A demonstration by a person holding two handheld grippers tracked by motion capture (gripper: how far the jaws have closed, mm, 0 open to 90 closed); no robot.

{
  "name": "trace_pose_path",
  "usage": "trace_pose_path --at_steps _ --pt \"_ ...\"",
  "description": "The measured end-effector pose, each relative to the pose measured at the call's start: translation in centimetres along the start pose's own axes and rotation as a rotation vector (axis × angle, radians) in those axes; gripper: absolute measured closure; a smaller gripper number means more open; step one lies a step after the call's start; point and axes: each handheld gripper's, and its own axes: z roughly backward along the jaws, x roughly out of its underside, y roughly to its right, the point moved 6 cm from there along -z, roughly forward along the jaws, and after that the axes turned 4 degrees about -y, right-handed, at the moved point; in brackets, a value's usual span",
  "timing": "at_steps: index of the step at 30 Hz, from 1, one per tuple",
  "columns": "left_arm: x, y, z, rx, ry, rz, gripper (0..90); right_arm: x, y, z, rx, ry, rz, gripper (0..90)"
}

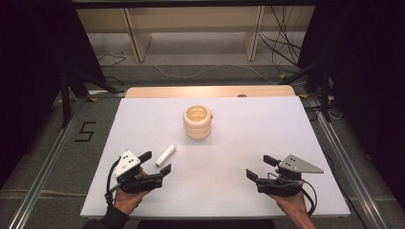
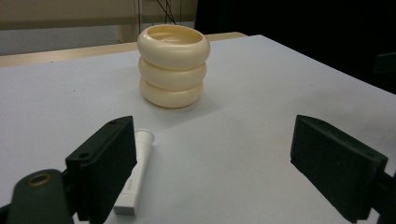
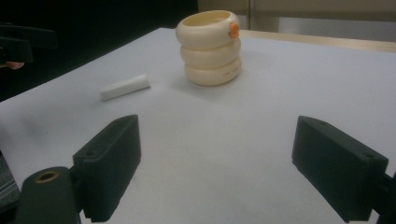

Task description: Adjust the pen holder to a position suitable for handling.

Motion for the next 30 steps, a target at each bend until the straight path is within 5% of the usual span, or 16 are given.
trace_pose_path --at_steps 12,19,30 --pt "0.0 -0.1 -0.1 -0.005 -0.001 0.004 13.6 -0.4 0.5 -0.1 0.008 -0.03 0.0 16.5" --pt "0.0 -0.2 -0.2 -0.013 -0.005 0.006 13.6 -1.4 0.2 0.0 -0.021 -0.091 0.095 17.9" --pt "0.1 -0.2 -0.3 -0.015 -0.01 0.012 13.6 -4.2 -0.1 -0.1 -0.068 -0.15 0.172 19.0"
